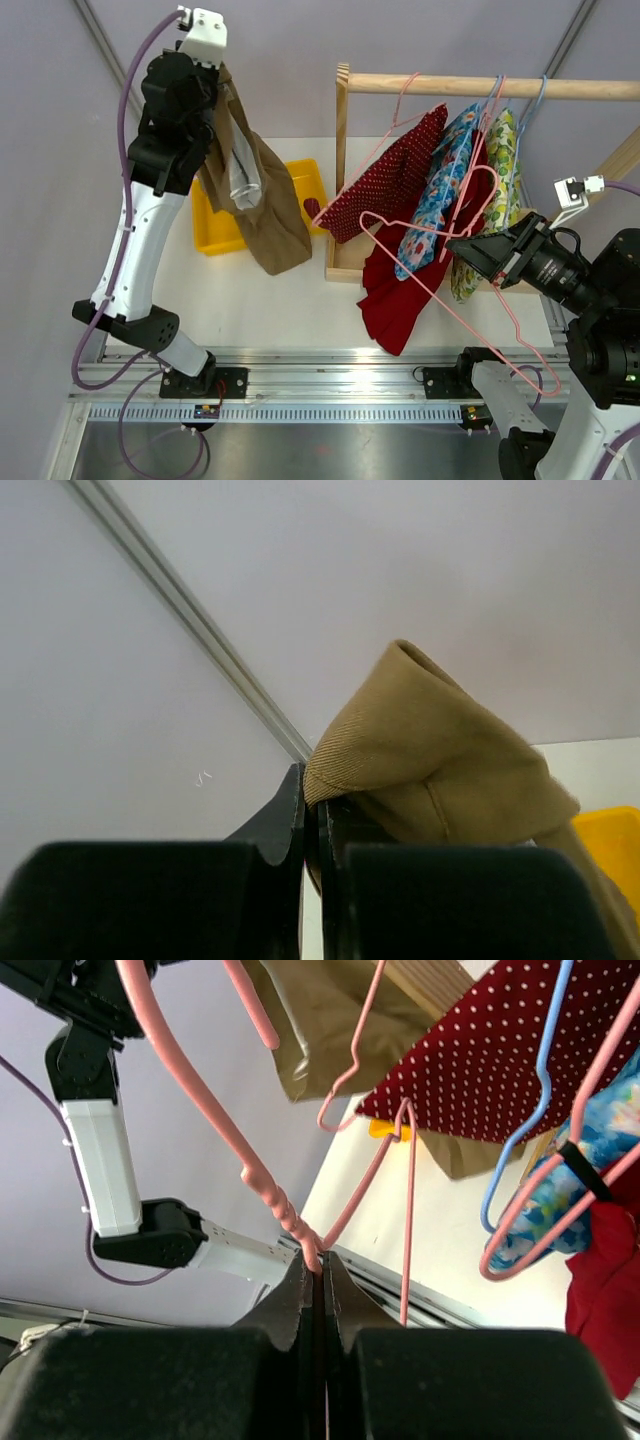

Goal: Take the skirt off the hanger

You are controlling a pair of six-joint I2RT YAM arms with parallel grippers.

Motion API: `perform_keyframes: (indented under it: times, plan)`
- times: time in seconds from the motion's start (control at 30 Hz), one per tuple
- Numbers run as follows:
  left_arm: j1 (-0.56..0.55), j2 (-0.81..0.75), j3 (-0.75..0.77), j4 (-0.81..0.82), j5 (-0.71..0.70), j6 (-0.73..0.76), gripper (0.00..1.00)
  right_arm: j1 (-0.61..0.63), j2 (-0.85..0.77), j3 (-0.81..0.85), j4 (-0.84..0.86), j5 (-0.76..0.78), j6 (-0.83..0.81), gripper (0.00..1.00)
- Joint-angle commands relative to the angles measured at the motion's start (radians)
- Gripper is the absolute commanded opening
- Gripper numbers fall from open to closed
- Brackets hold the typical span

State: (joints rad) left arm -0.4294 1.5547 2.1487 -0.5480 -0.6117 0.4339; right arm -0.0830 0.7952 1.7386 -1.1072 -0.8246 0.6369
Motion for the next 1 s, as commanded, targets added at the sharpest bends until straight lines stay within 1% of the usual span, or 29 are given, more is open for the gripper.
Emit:
perform_keyframes:
  times: [0.0, 0.07, 0.13, 0.17, 0.27, 0.3, 0.33, 0.37, 0.4, 0.43, 0.47, 0.5, 0.53, 0.57, 0.6, 0.63, 0.67, 0.7, 0.73, 0.77, 0.8, 0.83, 0.9, 0.97]
  plan:
    - [0.06, -0.004, 0.102, 0.128, 0.111, -0.08, 0.0, 0.02, -0.017, -0.008, -0.006, 0.025, -0.049, 0.0]
    - [0.089, 0.076, 0.199, 0.114, 0.127, -0.098, 0.0, 0.023, -0.021, -0.019, 0.004, 0.022, -0.049, 0.0]
    - [0.135, 0.114, 0.24, 0.094, 0.182, -0.145, 0.0, 0.023, -0.019, -0.013, 0.015, 0.015, -0.043, 0.0]
    - [0.147, 0.123, 0.238, 0.092, 0.188, -0.184, 0.0, 0.023, -0.016, -0.005, 0.02, 0.015, -0.043, 0.0]
    - [0.175, 0.148, 0.211, 0.091, 0.205, -0.218, 0.0, 0.023, -0.004, 0.07, 0.023, 0.05, -0.062, 0.0]
    - [0.179, 0.153, 0.189, 0.091, 0.21, -0.225, 0.0, 0.023, 0.002, 0.123, 0.029, 0.07, -0.078, 0.0]
    - [0.184, 0.156, 0.165, 0.095, 0.21, -0.231, 0.0, 0.025, 0.009, 0.154, 0.027, 0.126, -0.088, 0.0]
    - [0.184, 0.156, 0.101, 0.092, 0.21, -0.251, 0.0, 0.023, 0.018, 0.188, 0.023, 0.162, -0.101, 0.0]
    - [0.184, 0.15, 0.059, 0.092, 0.213, -0.267, 0.0, 0.023, 0.041, 0.259, 0.008, 0.195, -0.127, 0.0]
    - [0.184, 0.139, 0.01, 0.102, 0.216, -0.28, 0.0, 0.023, 0.051, 0.292, -0.002, 0.275, -0.138, 0.0]
    - [0.184, 0.102, -0.118, 0.115, 0.214, -0.318, 0.0, 0.023, 0.064, 0.318, 0.001, 0.316, -0.152, 0.0]
    - [0.184, 0.082, -0.183, 0.135, 0.21, -0.337, 0.0, 0.023, 0.064, 0.343, 0.009, 0.356, -0.155, 0.0]
    - [0.184, 0.059, -0.257, 0.175, 0.213, -0.371, 0.0, 0.023, 0.062, 0.348, 0.024, 0.433, -0.157, 0.0]
    - [0.185, 0.042, -0.31, 0.187, 0.217, -0.389, 0.0, 0.023, 0.061, 0.352, 0.038, 0.474, -0.163, 0.0]
    - [0.185, 0.013, -0.41, 0.192, 0.222, -0.411, 0.01, 0.023, 0.059, 0.357, 0.056, 0.516, -0.169, 0.0]
    - [0.185, 0.002, -0.446, 0.186, 0.233, -0.429, 0.03, 0.023, 0.061, 0.363, 0.058, 0.604, -0.175, 0.0]
    - [0.185, -0.008, -0.478, 0.177, 0.239, -0.486, 0.14, 0.023, 0.07, 0.374, 0.044, 0.648, -0.187, 0.0]
    - [0.185, -0.016, -0.515, 0.169, 0.243, -0.506, 0.27, 0.025, 0.076, 0.389, 0.04, 0.691, -0.195, 0.0]
    - [0.185, -0.027, -0.57, 0.152, 0.26, -0.523, 0.54, 0.025, 0.079, 0.391, 0.037, 0.766, -0.201, 0.0]
    - [0.185, -0.027, -0.594, 0.143, 0.266, -0.543, 0.91, 0.023, 0.084, 0.389, 0.037, 0.792, -0.212, 0.0]
    - [0.184, -0.025, -0.607, 0.125, 0.27, -0.553, 0.99, 0.023, 0.091, 0.378, 0.041, 0.814, -0.233, 0.0]
    - [0.185, -0.016, -0.613, 0.081, 0.264, -0.561, 0.99, 0.023, 0.098, 0.372, 0.046, 0.855, -0.24, 0.0]
    - [0.185, -0.016, -0.616, 0.034, 0.253, -0.581, 0.99, 0.023, 0.119, 0.358, 0.053, 0.887, -0.253, 0.0]
    - [0.184, -0.059, -0.653, 0.014, 0.244, -0.586, 0.99, 0.023, 0.134, 0.355, 0.064, 0.917, -0.263, 0.0]
